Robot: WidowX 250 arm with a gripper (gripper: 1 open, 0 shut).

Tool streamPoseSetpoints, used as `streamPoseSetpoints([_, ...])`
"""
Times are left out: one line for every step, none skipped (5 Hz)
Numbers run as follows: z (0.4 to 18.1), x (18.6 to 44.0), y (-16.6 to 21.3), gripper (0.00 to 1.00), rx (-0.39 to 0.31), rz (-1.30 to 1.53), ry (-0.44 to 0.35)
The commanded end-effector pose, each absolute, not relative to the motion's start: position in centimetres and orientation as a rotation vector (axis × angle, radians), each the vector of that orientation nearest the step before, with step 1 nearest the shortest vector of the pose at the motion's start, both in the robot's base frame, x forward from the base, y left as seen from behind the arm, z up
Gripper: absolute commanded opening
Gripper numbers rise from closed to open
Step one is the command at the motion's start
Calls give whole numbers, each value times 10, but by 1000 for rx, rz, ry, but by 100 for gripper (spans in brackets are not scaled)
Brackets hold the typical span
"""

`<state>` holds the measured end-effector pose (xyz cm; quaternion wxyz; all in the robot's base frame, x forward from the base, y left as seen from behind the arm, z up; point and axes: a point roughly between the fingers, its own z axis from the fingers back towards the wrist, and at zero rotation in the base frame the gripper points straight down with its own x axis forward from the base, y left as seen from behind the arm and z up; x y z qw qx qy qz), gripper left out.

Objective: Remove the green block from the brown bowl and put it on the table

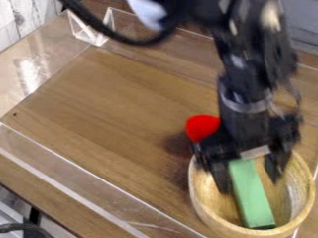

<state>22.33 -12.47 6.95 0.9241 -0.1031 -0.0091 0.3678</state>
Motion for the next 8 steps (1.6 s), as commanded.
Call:
streamPoseSetpoints([66,220,-134,100,-210,711,-30])
streamPoseSetpoints([70,224,-136,100,-159,591,-40])
streamPoseSetpoints([72,232,-133,100,-174,559,-61])
streamPoseSetpoints([76,228,-130,100,-182,622,-82])
streamPoseSetpoints([77,222,-129,100,-183,675,-101])
streamPoseSetpoints([77,220,-126,0,-177,674,-98])
streamPoseSetpoints([92,219,-121,0,-157,653,-127])
streamPoseSetpoints([109,222,-113,0,-125,604,-175])
